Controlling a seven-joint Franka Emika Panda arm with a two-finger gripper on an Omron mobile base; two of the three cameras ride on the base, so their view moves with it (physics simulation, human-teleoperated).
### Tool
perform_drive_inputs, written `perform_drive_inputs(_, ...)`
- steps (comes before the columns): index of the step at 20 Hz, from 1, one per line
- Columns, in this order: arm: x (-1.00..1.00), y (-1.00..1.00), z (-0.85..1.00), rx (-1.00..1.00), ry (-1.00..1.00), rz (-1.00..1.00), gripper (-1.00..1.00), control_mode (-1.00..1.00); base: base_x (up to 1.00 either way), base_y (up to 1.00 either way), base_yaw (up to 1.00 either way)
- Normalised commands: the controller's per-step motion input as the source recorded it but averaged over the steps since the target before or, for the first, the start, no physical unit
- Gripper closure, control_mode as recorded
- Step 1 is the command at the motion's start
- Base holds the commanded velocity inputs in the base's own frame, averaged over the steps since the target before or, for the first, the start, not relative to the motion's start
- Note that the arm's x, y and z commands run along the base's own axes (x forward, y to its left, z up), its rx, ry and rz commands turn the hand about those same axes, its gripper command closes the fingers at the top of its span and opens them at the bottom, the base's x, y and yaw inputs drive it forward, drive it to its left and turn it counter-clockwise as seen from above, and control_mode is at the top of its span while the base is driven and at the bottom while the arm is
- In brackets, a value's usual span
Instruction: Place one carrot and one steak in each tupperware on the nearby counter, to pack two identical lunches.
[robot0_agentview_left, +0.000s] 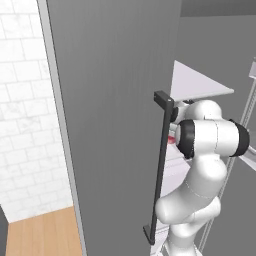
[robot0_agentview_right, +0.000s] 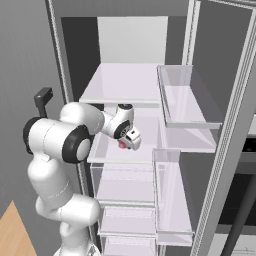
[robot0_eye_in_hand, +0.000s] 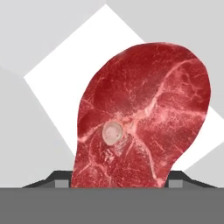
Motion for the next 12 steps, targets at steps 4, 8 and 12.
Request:
perform_drive_inputs(4, -0.72, -0.07, -0.31, 0.00, -0.11, 0.00, 1.00, -1.00, 0.00, 0.00, 0.00)
perform_drive_inputs(8, -1.00, -0.04, -0.09, 0.00, -0.23, 0.02, 1.00, -1.00, 0.00, 0.00, 0.00)
perform_drive_inputs(12, -1.00, 0.29, 0.46, 0.00, -0.13, 0.16, 1.00, -1.00, 0.00, 0.00, 0.00)
